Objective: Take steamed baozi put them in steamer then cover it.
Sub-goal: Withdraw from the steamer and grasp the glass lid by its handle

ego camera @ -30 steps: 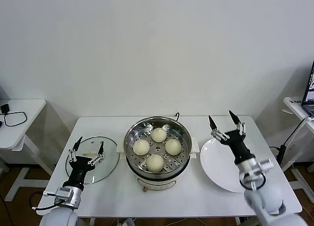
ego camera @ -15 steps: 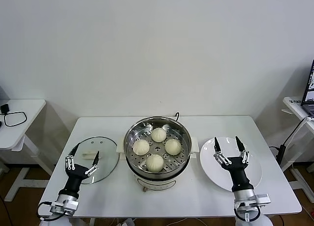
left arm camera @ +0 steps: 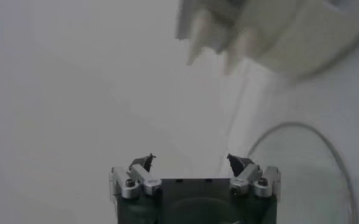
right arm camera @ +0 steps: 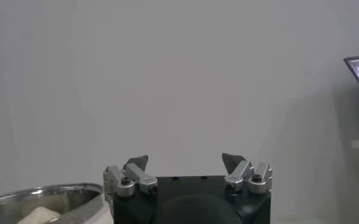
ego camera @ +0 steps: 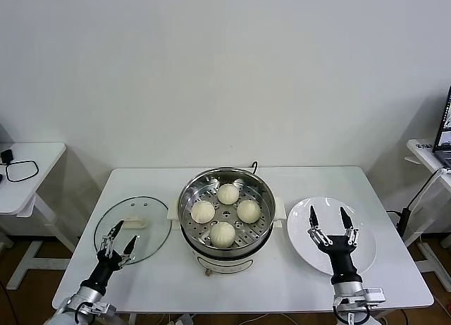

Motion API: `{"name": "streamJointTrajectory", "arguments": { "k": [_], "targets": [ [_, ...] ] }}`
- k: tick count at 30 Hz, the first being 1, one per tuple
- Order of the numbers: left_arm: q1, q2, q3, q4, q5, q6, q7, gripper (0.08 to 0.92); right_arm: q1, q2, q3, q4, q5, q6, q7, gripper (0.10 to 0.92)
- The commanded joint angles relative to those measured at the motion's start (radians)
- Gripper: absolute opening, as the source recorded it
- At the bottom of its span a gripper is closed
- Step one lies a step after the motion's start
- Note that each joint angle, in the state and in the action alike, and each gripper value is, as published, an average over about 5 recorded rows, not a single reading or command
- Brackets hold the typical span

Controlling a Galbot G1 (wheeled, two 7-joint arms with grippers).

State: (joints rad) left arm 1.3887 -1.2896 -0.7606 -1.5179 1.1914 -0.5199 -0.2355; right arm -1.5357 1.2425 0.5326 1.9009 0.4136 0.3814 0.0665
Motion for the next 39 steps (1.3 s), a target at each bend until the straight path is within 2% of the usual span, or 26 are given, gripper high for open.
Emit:
{"name": "streamJointTrajectory", "arguments": {
  "k": [1,15,39],
  "targets": [
    [-0.118,0.028,-0.008,0.144,0.236,-0.028,-0.096,0.823,-0.010,0.021,0.001,-0.008,-0.004,0.004,0.000,0.823],
    [-0.241,0.034,0.013,0.233,0.257,0.033,-0.089,0.823,-0.015,0.015,0.008,-0.016,-0.010,0.009,-0.007,0.823],
    [-0.347,0.027,0.066,0.343,0.283,0.084,-0.093,0.823,-0.020,0.019,0.015,-0.043,-0.035,0.029,-0.013,0.823]
  ]
}}
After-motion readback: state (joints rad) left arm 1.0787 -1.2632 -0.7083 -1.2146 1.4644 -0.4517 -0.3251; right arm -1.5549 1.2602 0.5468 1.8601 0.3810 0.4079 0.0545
